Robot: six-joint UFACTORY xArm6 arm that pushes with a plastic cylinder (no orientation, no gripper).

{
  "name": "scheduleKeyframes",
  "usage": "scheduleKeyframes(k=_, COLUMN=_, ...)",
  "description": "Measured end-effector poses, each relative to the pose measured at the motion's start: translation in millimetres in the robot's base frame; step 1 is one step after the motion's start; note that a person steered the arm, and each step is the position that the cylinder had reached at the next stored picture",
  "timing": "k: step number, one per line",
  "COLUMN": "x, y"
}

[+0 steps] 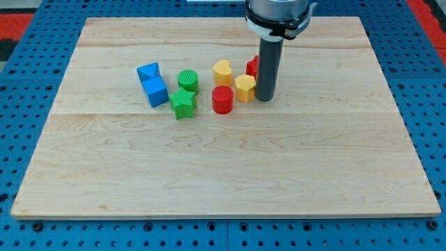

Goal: Push the red star above the yellow heart

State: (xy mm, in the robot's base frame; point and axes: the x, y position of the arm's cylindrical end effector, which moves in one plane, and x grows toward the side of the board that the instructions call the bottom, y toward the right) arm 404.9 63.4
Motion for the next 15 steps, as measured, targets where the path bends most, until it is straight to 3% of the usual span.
scheduleKeyframes(k=2, x=-3, y=-15)
scheduleKeyframes(k=4, x=3, y=45)
scheduleKeyframes(k=8, x=-64, y=39)
scheduleKeyframes(k=9, x=-40, y=68)
scheduleKeyframes(k=10, x=-8, y=38)
scheduleKeyframes(k=11, x=-5, y=1)
scheduleKeyframes(k=15, x=-71, y=-15)
